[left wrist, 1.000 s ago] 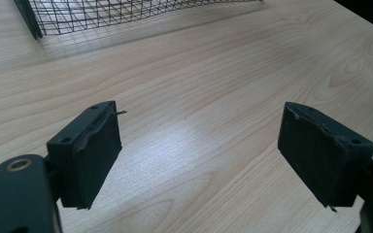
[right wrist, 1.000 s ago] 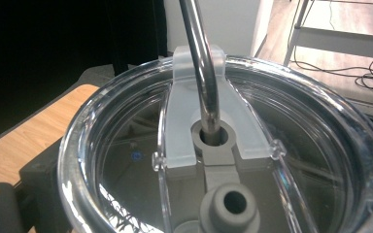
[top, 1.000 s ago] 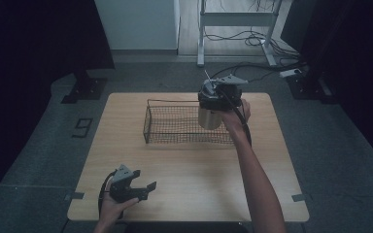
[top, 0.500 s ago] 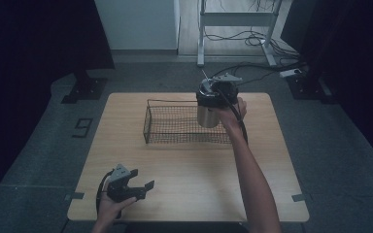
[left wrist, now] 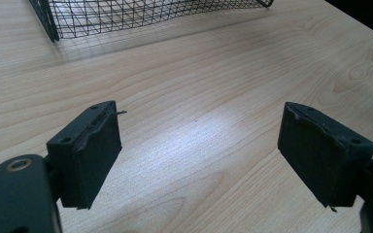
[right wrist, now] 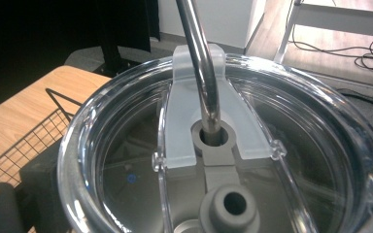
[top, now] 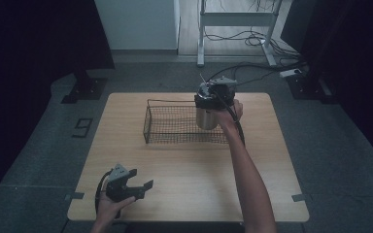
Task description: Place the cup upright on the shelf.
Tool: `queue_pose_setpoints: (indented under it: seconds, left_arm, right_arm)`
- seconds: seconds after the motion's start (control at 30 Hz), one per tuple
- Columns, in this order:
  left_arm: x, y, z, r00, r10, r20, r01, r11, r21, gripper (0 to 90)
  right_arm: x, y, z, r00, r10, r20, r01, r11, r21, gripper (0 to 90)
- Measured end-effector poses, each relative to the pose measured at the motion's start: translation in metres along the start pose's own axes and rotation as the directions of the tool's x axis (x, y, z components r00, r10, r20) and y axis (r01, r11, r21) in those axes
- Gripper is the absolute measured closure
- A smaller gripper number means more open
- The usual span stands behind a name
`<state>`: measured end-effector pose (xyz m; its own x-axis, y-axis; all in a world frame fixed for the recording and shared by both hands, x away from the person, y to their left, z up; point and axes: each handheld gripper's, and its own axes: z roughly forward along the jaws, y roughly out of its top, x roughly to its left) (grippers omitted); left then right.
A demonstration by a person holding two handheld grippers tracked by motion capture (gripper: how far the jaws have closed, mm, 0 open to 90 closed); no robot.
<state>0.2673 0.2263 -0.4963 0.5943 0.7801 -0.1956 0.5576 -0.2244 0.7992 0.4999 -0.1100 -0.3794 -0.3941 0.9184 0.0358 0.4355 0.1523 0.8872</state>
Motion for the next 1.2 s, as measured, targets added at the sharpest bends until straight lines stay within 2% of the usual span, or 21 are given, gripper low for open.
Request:
queue_pose_setpoints:
  seconds: [0.4, 0.83, 1.2]
  left_arm:
    - [0.001, -0.001, 0.001, 1.0, -0.002, -0.001, 0.002, 1.0, 0.005, 15.9]
    - [0.001, -0.001, 0.001, 1.0, 0.001, -0.001, -0.001, 1.0, 0.006, 15.9]
    - [0.002, -0.001, 0.001, 1.0, -0.002, -0.005, 0.002, 1.0, 0.005, 15.9]
  right_arm:
    - [-0.002, -0.016, 0.017, 1.0, 0.003, 0.004, -0.003, 1.0, 0.028, 3.3]
    - [-0.004, -0.029, 0.028, 0.9999, -0.002, 0.015, 0.001, 0.999, 0.05, 3.3]
    - [-0.005, -0.045, 0.039, 0.9995, -0.012, 0.03, 0.009, 0.997, 0.082, 3.3]
